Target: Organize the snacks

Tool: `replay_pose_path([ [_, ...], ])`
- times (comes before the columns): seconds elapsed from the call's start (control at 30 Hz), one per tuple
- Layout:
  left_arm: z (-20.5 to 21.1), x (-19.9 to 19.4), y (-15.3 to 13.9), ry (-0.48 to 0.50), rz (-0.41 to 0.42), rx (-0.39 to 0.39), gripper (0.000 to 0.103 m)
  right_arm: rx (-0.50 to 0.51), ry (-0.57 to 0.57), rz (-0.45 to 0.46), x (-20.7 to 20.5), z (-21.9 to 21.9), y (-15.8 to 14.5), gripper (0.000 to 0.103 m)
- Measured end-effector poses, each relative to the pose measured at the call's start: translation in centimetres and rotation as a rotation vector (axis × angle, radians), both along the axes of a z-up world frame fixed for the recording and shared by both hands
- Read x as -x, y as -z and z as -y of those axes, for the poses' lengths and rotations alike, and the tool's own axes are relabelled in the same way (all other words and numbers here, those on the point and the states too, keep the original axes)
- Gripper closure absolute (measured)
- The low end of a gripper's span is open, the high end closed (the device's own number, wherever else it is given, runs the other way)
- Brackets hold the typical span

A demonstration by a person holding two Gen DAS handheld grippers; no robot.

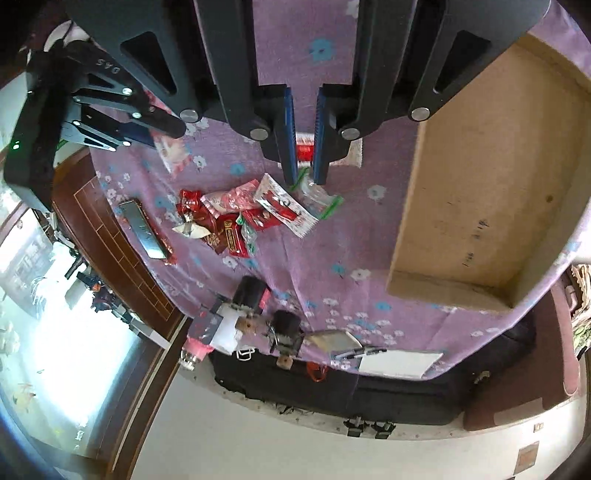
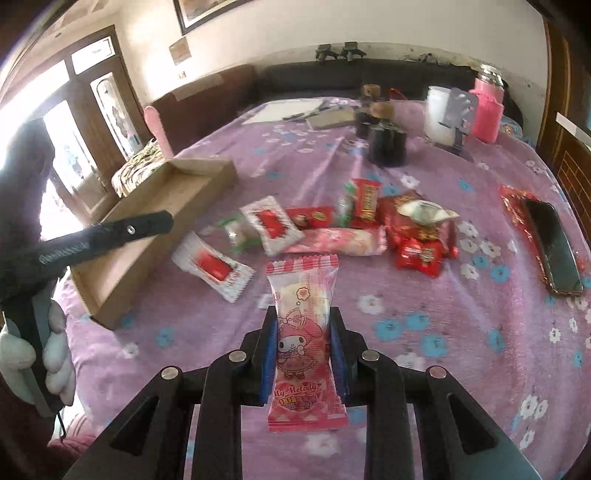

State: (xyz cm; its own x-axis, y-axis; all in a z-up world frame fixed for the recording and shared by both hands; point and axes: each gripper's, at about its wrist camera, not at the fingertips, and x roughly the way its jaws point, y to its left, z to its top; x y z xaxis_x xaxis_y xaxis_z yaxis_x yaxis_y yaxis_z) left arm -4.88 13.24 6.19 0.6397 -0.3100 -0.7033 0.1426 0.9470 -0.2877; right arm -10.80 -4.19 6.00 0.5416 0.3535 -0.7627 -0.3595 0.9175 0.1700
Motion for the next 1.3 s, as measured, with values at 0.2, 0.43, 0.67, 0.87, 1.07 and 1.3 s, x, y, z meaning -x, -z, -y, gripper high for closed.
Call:
replay_pose_path([
  [0.2, 2.5, -0.4, 1.6, 0.139, -0.029, -0.178, 0.05, -0.003, 0.0, -0.02, 0.2, -1.6, 0.3, 0.078],
  [0.43, 7.6, -2.8, 4.2, 0.433, 0.017, -0.573, 0.046, -0.022, 0.035, -0.058, 1.4, -0.2, 1.5, 0.078],
  [0.67, 7.9, -5.5, 7.5, 0.511, -0.178, -0.52, 0.046, -0.057, 0.068, -0.06, 1.9, 2.0, 1.6, 0.077],
  [0.87, 8.1, -2.9, 8.5, 0.542, -0.229, -0.431, 0.052, -0.1, 0.073, -0.069, 1.7, 2.9, 2.2, 0.077],
  [1.07, 9.8, 0.0, 8.2, 0.513, -0.052, -0.633, 0.025, -0.114, 0.063, -0.087, 1.7, 2.8, 3.0, 0.077],
  [1.3, 9.4, 0.0, 7.8, 0.562, -0.122, -0.566, 0.103, -0.106, 0.055, -0.079, 2.3, 2.6, 2.5, 0.077],
])
